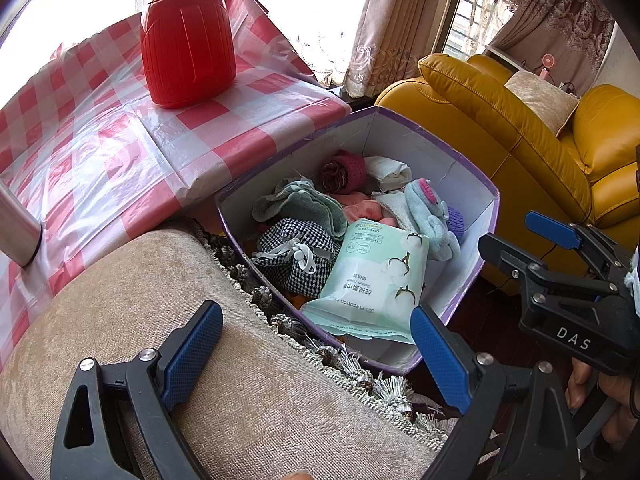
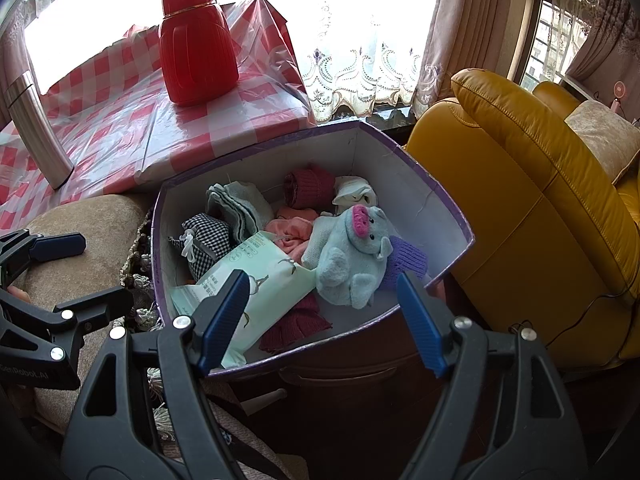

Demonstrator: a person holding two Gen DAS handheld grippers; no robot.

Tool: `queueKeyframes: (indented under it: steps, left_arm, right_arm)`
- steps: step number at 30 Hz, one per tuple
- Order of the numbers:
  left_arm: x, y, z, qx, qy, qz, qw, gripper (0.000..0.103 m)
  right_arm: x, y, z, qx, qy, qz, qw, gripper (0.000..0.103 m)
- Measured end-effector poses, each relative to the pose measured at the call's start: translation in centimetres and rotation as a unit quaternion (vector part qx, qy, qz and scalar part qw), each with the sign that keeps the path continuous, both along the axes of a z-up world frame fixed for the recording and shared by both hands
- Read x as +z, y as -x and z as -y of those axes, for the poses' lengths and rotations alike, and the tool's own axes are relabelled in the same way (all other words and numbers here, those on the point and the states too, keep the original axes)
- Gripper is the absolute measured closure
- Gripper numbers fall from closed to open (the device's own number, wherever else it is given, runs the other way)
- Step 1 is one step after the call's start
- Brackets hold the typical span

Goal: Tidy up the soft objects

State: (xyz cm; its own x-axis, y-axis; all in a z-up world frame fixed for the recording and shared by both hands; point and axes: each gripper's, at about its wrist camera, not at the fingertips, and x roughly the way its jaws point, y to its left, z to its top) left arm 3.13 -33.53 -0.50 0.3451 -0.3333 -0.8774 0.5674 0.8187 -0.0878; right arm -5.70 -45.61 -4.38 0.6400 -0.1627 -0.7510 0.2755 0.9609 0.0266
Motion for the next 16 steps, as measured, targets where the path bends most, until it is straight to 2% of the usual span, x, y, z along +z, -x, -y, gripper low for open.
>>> queueKeyframes:
  steps: [16]
  left_arm:
    - [0.1,0.0,0.02,-0.007,0.008,0.001,0.9999,0.006]
  right_arm:
    - [-0.01,-0.25,-0.61,0.007,-0.005,-0.005,1.0,0.024]
